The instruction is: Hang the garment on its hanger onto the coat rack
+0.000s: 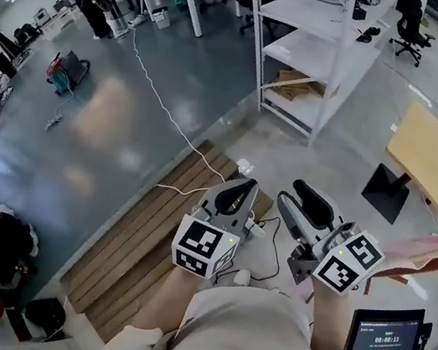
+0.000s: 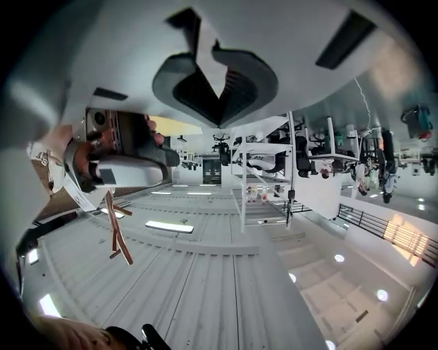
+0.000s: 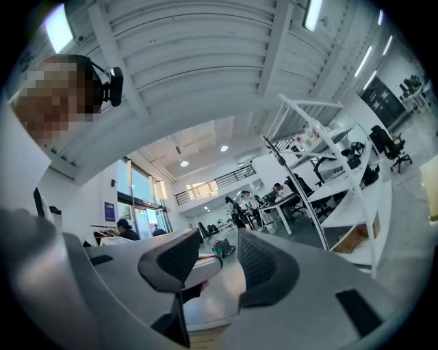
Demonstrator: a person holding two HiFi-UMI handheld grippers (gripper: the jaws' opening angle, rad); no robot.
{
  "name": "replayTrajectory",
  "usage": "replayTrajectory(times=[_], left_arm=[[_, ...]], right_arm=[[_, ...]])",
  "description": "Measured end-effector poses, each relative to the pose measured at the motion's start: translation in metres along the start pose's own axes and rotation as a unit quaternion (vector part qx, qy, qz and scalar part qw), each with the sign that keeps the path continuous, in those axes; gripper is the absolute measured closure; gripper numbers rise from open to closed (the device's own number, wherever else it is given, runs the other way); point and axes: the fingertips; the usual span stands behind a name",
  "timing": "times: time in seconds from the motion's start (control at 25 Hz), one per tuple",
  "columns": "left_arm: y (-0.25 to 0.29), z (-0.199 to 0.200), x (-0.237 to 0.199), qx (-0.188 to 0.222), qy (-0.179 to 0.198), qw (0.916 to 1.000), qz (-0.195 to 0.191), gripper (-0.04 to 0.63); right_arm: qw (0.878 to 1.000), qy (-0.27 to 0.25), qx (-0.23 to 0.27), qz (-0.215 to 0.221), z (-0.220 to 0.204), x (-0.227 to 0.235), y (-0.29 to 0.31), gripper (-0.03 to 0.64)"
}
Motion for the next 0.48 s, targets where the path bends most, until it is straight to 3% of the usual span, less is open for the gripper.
replayTrajectory(times=[0.28,0.48], left_arm=[[-0.017,-0.022,-0.002,-0.010,-0.028,0.9993,0.023,0.589],[-0.014,-0.031,0.006,-0.013,-0.042,0.9989,0.016,0.589]], right_arm=[[0.999,0.018,-0.037,-0.022,-0.042,0.017,-0.006,0.436],[0.998,0.034,-0.042,-0.033,-0.053,0.031,-0.011,0.437]])
Point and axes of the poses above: the fingertips, and each gripper's own axes: y forward along the fingers, x to its right, z out of its top, and after that the axes turned 4 degrees about -z, right-handed
